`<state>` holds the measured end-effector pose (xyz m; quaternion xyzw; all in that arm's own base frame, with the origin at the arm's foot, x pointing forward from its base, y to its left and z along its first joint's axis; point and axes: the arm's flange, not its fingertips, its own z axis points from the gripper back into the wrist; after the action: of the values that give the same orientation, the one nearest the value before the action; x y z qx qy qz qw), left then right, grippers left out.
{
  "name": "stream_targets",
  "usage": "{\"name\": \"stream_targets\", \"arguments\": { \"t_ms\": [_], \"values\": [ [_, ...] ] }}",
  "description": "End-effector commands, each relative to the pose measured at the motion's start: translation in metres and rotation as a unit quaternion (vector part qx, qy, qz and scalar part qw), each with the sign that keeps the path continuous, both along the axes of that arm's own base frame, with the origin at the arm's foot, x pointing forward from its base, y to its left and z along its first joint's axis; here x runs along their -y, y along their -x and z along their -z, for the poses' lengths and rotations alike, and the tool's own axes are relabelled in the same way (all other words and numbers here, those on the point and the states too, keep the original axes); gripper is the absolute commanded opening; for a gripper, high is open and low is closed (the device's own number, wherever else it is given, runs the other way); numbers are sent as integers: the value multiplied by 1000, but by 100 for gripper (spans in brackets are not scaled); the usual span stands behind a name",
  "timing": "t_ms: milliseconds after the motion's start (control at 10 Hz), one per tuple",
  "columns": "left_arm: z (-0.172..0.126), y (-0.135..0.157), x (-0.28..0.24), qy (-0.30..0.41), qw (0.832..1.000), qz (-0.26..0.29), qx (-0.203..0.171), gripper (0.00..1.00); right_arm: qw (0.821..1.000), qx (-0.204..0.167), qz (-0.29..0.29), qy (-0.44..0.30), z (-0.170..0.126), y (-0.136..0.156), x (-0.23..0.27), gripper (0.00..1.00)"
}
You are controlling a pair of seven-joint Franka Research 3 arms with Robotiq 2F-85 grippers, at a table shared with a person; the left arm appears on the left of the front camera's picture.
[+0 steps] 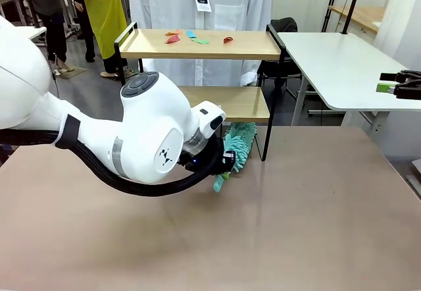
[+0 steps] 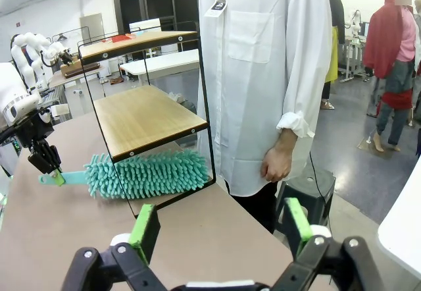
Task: Clean the shelf.
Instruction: Clean the specific section of the Shelf indicated by the human with the Duster.
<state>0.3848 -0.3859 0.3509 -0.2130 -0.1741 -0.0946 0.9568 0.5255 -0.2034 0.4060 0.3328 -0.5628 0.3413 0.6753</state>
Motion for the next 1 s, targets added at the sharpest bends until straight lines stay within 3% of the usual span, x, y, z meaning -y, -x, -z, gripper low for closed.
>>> {"name": "stream_targets", "arguments": {
  "t_ms": [0,100,300,900],
  "values": [
    [-9,-1,18,-2,1000,0,-15,13,1000,2,-1,2,-3,-1,-2,100],
    [0,0,0,0,1000,0,0,13,1000,2,-1,2,-3,-1,-2,100],
    [1,-5,-2,-30,999,-10,-8,13,1000,2,-1,2,-3,-1,-2,100],
    [-8,5,-72,-138,981,-134,21,13,1000,2,-1,2,-3,-1,-2,100]
  ]
}}
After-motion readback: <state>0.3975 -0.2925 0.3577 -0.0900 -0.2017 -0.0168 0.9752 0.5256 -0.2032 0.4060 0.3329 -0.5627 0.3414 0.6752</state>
